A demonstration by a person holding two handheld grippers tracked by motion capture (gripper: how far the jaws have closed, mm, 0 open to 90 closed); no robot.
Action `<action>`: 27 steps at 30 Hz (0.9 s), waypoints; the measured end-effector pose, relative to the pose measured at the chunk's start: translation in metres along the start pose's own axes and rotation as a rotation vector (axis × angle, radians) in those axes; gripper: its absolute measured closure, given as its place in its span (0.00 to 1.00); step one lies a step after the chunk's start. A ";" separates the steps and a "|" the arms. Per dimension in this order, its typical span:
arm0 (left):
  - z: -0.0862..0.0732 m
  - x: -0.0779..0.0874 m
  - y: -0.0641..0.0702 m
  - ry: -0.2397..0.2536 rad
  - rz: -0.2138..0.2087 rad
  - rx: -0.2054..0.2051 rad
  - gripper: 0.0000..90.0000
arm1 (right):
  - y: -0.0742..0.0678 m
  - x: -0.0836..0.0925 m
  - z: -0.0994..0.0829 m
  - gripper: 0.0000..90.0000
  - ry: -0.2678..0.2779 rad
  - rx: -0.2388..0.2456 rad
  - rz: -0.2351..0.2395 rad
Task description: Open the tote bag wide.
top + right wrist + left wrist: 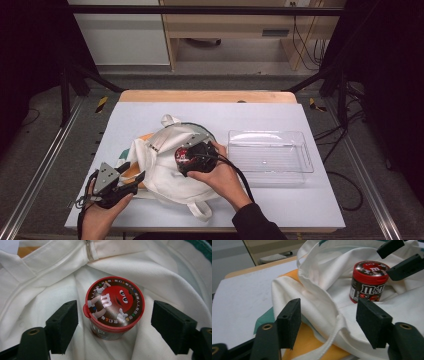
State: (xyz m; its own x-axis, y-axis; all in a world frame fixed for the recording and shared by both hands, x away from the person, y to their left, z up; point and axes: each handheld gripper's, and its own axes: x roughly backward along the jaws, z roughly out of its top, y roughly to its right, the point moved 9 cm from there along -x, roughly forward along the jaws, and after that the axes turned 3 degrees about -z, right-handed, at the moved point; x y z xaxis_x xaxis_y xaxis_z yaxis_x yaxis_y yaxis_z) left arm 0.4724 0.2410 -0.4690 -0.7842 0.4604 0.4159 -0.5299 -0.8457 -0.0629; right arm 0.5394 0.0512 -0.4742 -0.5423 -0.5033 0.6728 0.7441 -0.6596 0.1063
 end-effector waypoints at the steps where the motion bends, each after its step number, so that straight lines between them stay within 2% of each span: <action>1: -0.001 0.000 -0.003 -0.001 0.007 0.002 0.37 | 0.000 -0.002 0.000 0.21 -0.005 0.004 0.005; 9: -0.007 0.001 -0.017 -0.003 0.030 0.041 0.24 | 0.001 -0.013 0.001 0.15 -0.033 0.010 0.018; 17: -0.007 0.000 -0.015 0.002 0.028 0.046 0.20 | 0.001 -0.024 0.003 0.14 -0.069 0.021 0.029; 27: -0.003 0.000 -0.010 0.020 0.011 0.048 0.19 | -0.001 -0.036 -0.005 0.17 -0.126 0.029 0.051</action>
State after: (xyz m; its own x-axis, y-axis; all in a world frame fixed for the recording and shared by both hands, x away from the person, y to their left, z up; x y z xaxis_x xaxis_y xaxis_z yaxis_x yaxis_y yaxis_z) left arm 0.4765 0.2505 -0.4712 -0.7962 0.4562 0.3973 -0.5059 -0.8622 -0.0238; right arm 0.5562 0.0675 -0.5022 -0.4517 -0.4603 0.7642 0.7811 -0.6179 0.0895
